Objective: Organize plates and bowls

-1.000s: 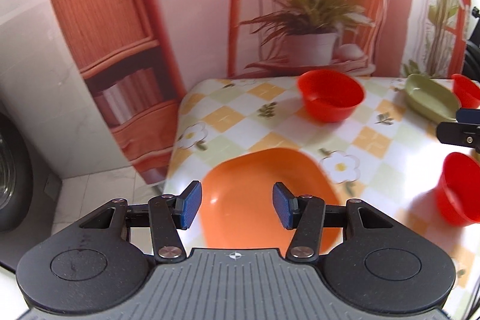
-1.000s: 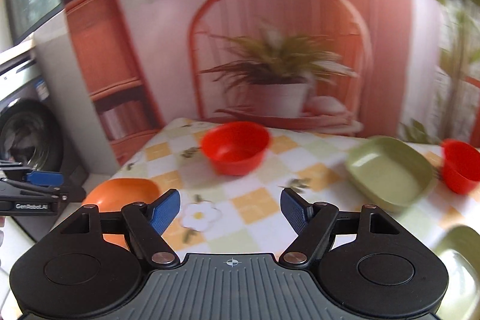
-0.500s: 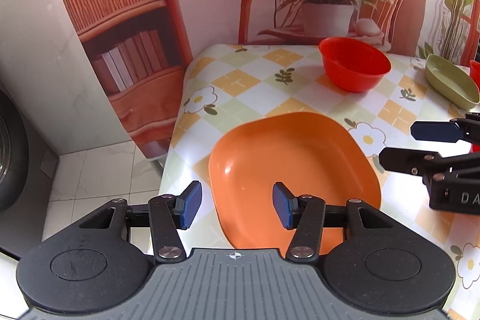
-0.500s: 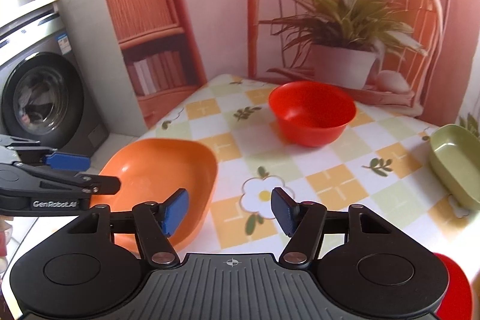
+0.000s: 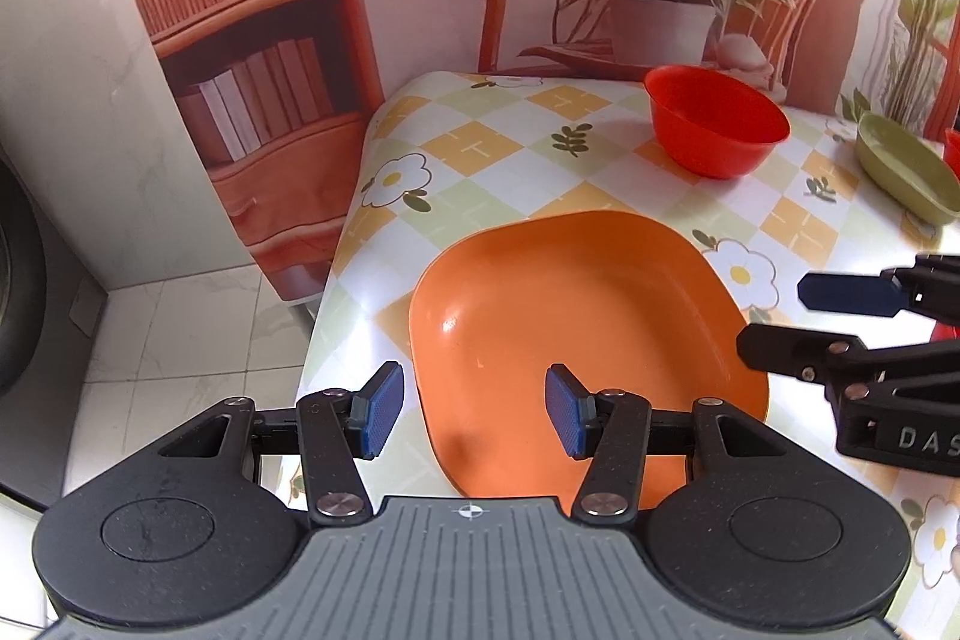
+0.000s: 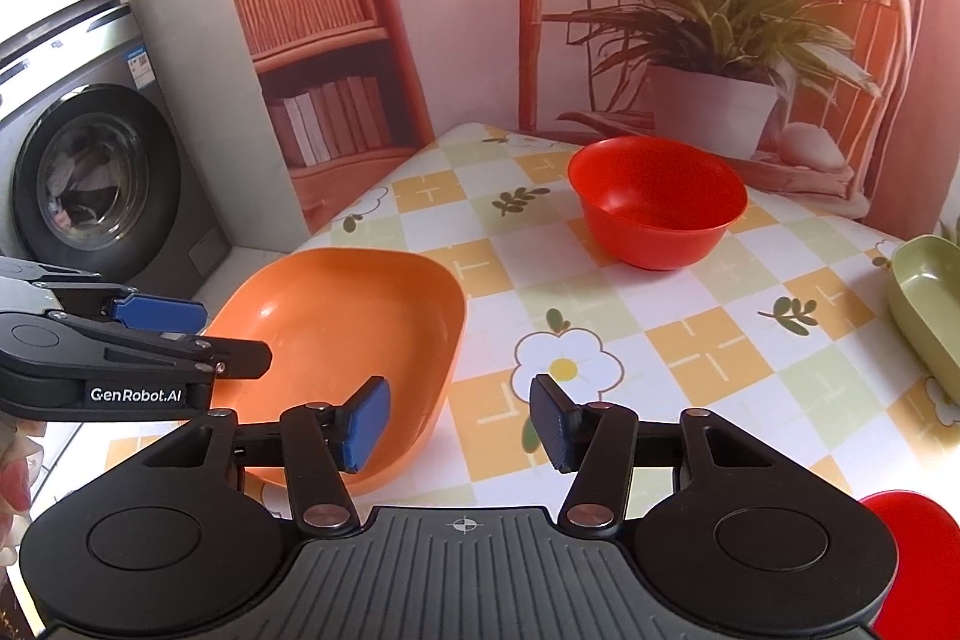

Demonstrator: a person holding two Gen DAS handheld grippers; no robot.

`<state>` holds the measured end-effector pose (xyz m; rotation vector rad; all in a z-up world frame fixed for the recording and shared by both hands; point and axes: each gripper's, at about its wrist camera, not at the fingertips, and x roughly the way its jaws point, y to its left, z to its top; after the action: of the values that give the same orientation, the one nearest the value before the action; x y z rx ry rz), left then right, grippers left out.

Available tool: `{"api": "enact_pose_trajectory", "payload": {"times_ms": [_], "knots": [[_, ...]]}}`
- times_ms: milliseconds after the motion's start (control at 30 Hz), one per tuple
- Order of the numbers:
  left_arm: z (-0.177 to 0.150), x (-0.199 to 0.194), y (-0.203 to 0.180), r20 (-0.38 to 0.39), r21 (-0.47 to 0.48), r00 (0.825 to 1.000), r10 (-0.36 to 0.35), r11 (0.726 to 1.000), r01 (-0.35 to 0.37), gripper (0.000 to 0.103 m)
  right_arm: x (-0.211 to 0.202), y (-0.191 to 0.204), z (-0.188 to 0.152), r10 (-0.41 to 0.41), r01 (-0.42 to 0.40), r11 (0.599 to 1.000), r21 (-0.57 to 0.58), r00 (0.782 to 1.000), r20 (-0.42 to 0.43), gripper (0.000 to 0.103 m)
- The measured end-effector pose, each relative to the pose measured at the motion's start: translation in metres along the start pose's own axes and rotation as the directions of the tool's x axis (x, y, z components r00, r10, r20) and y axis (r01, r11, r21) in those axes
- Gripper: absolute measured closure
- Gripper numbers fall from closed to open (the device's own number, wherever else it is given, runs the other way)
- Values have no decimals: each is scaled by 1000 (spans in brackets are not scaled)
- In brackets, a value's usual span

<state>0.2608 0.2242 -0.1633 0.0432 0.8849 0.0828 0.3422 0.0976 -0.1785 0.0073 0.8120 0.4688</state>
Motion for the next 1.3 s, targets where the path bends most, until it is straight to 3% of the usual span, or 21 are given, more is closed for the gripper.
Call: {"api": "enact_pose_trajectory", "payload": {"times_ms": [167, 433, 533, 800, 1100, 1300], "knots": [[-3, 5, 1, -3, -30, 1000, 5, 1000, -5, 50, 5, 3, -1, 4, -4, 1000, -6, 1000, -9, 59], [-7, 9, 4, -4, -69, 1000, -24, 997, 23, 75, 11, 8, -5, 38, -38, 999, -18, 999, -34, 72], [-9, 10, 4, -9, -73, 1000, -26, 997, 25, 77, 12, 9, -7, 31, -31, 999, -16, 999, -29, 73], [-14, 14, 5, -9, -127, 1000, -18, 992, 17, 82, 14, 5, -11, 26, -26, 1000, 16, 999, -47, 87], [-9, -11, -3, 19, -119, 1000, 17, 993, -15, 85, -7, -4, -12, 47, -46, 996, 73, 999, -16, 89], [1, -34, -13, 63, -129, 998, 18, 992, -9, 85, -36, -13, -9, 54, -58, 994, 94, 997, 51, 89]]}}
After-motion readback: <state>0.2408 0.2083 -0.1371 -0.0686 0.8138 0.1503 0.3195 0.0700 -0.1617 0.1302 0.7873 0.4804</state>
